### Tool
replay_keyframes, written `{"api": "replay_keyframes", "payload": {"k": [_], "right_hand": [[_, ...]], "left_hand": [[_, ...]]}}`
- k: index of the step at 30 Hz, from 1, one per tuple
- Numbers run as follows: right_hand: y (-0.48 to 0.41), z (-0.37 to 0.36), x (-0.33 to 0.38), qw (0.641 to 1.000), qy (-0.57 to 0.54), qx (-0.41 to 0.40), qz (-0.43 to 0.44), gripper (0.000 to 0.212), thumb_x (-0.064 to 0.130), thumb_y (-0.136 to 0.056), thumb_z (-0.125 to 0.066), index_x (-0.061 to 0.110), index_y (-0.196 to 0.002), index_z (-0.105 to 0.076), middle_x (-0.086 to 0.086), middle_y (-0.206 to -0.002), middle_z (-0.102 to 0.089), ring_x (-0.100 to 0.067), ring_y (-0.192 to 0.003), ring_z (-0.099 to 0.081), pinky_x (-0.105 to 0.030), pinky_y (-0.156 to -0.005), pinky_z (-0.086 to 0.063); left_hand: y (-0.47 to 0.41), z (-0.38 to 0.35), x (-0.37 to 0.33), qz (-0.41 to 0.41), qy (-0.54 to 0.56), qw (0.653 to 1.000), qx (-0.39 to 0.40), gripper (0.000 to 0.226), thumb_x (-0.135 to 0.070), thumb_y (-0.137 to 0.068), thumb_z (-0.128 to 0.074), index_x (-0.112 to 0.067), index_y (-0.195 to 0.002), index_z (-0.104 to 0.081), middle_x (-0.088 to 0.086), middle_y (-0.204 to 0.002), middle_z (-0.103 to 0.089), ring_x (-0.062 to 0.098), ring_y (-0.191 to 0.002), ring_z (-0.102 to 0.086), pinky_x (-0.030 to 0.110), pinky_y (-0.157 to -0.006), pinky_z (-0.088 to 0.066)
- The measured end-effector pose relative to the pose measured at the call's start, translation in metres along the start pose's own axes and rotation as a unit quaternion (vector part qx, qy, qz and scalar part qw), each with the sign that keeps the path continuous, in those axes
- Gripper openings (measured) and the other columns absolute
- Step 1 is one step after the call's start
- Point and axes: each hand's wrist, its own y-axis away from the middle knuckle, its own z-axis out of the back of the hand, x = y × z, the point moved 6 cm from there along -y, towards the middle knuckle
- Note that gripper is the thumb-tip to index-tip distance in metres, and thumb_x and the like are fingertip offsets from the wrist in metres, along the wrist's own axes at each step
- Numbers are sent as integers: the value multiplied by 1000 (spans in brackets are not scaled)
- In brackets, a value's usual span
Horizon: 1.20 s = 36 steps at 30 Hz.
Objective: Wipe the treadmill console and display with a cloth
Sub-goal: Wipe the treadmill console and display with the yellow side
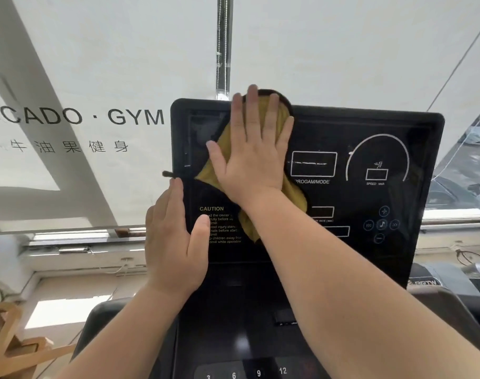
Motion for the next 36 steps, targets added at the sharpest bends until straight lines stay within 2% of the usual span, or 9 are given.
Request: {"api": "replay_keyframes", "payload": {"k": [4,7,14,17,21,23,26,30,36], "right_hand": [[12,-10,35,970,67,29,233,80,68,-102,-24,24,-166,-5,0,-174,1,-34,-160,4,-62,-125,1],[13,-8,9,950,92,28,296,81,70,-101,-23,27,-166,-5,1,-174,-1,-29,-160,2,-59,-127,-1],[9,9,-130,997,40,-7,59,82,68,-101,-29,24,-166,-5,-2,-174,0,-30,-160,3,-57,-128,1],[26,13,-198,995,-9,-8,-103,81,65,-102,-26,23,-166,1,-3,-174,6,-31,-160,8,-58,-128,2],[28,13,-204,982,-39,-4,-187,82,65,-102,-21,19,-165,5,-7,-174,10,-35,-159,11,-62,-126,0],[26,11,-172,991,-26,-8,-133,85,67,-101,-21,16,-165,2,-9,-173,9,-39,-158,9,-64,-125,1],[40,-1,-122,996,37,10,77,87,70,-100,-29,19,-166,-5,-7,-174,3,-37,-159,5,-63,-125,1],[60,-8,-139,973,73,17,220,85,70,-99,-34,23,-166,-11,-3,-174,-5,-32,-160,1,-60,-126,-4],[64,0,-234,972,92,5,216,85,70,-98,-37,23,-165,-15,-4,-174,-9,-32,-160,-6,-60,-127,-7]], "left_hand": [[1,1,-2,-8,-8,1000,3,75,-44,-89,-37,-10,-156,-28,7,-158,-38,21,-144,-30,10,-115,-7],[2,0,-7,-3,-59,998,6,79,-48,-86,-45,-13,-154,-30,10,-159,-33,25,-146,-26,33,-120,-15],[12,-32,-47,-144,-143,979,33,65,-43,-80,-59,-12,-137,-59,8,-148,-49,32,-138,-44,57,-112,-34],[18,-52,-57,-179,-182,964,74,65,-44,-80,-61,-14,-137,-59,7,-149,-50,29,-140,-42,59,-111,-36],[24,-68,-64,-193,-217,951,105,67,-47,-79,-59,-15,-138,-58,9,-151,-48,30,-141,-39,57,-113,-36],[27,-73,-66,-189,-229,949,108,68,-48,-79,-57,-14,-138,-58,10,-151,-47,31,-140,-40,56,-112,-37],[31,-81,-68,-173,-235,952,97,68,-48,-79,-56,-14,-138,-59,10,-153,-46,32,-141,-40,56,-112,-37],[47,-99,-75,-183,-245,948,84,69,-46,-78,-56,-16,-140,-56,9,-157,-41,33,-145,-36,59,-115,-30],[56,-128,-97,-173,-278,938,114,75,-51,-78,-53,-16,-144,-51,8,-159,-39,34,-145,-36,61,-114,-31]]}}
